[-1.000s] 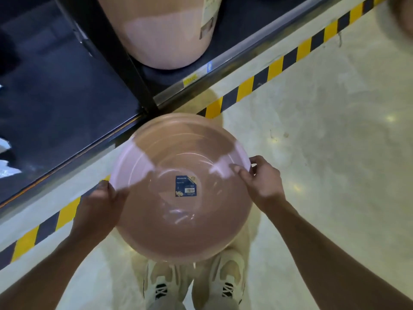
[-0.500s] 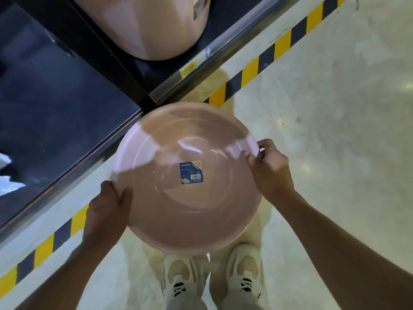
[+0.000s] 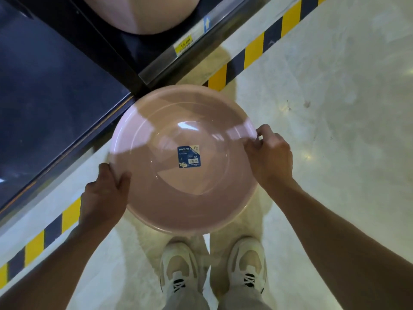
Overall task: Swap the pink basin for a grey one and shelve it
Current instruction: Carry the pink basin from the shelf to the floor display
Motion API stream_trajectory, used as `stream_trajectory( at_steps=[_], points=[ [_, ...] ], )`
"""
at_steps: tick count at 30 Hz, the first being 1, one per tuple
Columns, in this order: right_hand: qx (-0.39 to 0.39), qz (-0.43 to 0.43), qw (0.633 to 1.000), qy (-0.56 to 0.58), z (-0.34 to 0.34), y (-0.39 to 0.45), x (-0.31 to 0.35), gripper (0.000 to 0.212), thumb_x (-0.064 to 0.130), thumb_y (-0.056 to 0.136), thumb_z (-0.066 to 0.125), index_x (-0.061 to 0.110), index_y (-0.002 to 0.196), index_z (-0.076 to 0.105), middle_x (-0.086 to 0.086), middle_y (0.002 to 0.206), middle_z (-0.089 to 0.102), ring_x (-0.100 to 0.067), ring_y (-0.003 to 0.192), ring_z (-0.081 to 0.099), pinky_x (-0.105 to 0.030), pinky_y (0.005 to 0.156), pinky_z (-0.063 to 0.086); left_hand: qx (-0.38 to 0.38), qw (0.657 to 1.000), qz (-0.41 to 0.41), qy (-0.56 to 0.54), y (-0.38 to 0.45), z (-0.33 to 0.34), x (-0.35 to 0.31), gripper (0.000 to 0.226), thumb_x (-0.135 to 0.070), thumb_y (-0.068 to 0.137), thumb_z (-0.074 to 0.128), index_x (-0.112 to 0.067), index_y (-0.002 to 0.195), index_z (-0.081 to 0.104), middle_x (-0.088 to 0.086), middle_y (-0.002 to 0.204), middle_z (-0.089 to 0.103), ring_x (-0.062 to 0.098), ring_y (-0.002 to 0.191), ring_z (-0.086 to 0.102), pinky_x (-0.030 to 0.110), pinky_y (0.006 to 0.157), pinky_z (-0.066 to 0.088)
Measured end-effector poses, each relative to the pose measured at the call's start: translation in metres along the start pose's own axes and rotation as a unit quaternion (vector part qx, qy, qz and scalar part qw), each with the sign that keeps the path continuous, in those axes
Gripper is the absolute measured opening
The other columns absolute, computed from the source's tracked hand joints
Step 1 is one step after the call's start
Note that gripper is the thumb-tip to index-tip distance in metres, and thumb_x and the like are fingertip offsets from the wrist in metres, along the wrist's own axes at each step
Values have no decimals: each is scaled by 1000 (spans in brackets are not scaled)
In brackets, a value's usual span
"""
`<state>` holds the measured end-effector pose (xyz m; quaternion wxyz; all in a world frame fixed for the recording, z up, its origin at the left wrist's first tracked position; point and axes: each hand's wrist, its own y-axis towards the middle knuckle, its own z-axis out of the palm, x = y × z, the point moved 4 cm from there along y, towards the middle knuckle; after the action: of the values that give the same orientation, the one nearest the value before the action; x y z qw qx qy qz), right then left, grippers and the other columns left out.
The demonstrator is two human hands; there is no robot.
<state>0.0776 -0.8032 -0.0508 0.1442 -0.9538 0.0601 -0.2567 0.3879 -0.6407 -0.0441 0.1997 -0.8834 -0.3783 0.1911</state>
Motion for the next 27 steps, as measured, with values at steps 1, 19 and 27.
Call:
stream_trajectory(
  at_steps=[1,19,27],
  points=[
    [-13,-5,999,-34,-1,-1,0,22,31,90,61,10,96,61,-8,84,54,-35,78,57,-33,59,45,12,1000,-12,2,2,1,2,36,-45,99,52,-11,106,43,30,87,69,52,73,67,56,72,57],
    [122,135,982,40,-56,-29,-11,23,34,84,60,23,104,55,5,83,60,-25,79,61,-38,72,53,53,997,-9,-62,-19,-50,-23,36,-39,92,68,-10,110,59,12,93,72,32,66,70,33,50,59],
    [32,117,990,72,-227,-40,29,31,40,85,63,19,108,61,3,79,68,-28,81,63,-33,69,48,32,992,48,-110,-80,-170,-121,29,-44,87,70,-18,81,60,2,65,68,18,67,62,29,54,44]
  ],
)
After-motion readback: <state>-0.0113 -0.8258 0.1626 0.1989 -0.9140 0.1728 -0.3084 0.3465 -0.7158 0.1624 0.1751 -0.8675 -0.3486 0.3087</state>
